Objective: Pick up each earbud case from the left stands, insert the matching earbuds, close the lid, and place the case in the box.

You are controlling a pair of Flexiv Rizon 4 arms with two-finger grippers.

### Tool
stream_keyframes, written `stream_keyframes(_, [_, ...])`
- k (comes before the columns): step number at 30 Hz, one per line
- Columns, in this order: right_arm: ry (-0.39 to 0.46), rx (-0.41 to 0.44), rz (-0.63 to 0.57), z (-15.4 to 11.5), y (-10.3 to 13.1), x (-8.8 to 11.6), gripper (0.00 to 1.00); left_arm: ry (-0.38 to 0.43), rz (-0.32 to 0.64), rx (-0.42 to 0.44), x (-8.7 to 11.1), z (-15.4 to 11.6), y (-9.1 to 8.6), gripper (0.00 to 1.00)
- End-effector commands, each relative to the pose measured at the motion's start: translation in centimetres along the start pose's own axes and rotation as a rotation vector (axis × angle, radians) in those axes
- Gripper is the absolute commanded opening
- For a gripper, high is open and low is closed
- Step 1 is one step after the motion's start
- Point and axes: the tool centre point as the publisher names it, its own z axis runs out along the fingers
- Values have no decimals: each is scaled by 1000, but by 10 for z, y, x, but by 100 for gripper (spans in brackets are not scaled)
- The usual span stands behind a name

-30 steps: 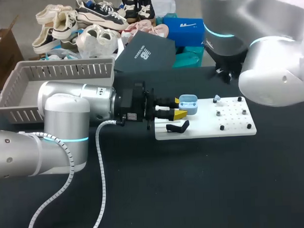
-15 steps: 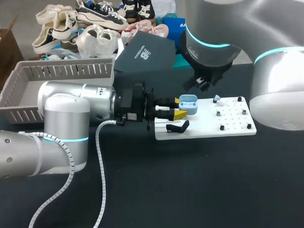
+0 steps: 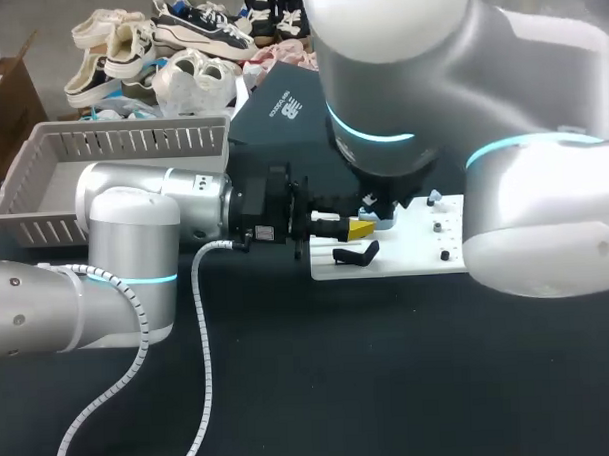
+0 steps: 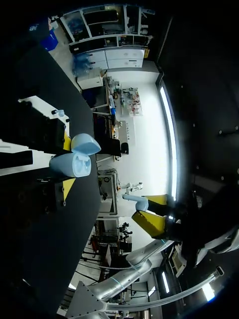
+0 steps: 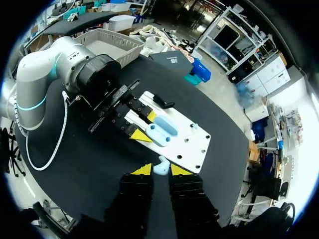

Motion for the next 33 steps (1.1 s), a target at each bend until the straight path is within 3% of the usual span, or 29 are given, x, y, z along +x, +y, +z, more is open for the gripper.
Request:
stream_keyframes(1, [2, 9, 4, 0, 3, -1, 0, -1, 1, -2, 1, 0, 0, 0])
stream_keyframes(16, [16, 15, 11, 2, 2, -2, 0, -1, 1, -2, 1, 0, 0, 0])
stream_keyframes(25, [117, 66, 351, 11, -2, -5, 0, -1, 1, -2, 1, 0, 0, 0])
stream_keyframes(33, [233, -13, 420, 8, 3, -2, 0, -1, 1, -2, 1, 0, 0, 0])
